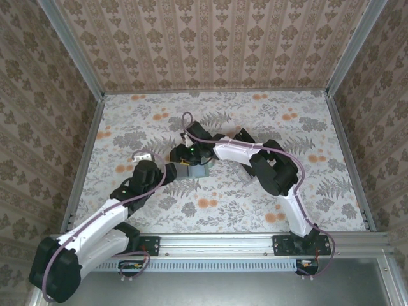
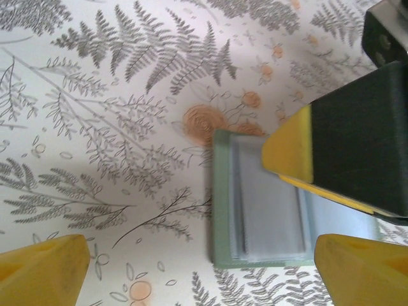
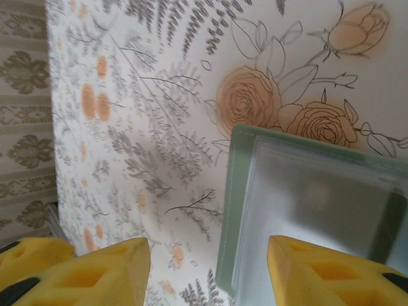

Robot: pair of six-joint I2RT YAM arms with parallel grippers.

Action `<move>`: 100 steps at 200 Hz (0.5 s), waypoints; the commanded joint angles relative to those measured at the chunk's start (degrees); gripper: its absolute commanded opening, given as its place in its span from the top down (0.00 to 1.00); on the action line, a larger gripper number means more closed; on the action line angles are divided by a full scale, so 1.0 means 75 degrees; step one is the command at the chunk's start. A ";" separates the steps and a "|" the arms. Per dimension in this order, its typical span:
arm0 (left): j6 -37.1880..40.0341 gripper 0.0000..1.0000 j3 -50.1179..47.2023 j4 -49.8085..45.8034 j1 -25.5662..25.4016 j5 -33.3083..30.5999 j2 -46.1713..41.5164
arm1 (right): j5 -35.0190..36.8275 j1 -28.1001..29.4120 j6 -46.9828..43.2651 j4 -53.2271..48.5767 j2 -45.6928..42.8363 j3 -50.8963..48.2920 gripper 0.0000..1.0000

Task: Put the credit cards into the card holder
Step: Flip over the card slot on the card holder.

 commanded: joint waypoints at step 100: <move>-0.0065 0.00 0.0195 -0.0434 0.0231 0.0412 0.0589 | -0.0254 -0.0144 -0.0815 -0.0537 -0.0828 0.0631 0.47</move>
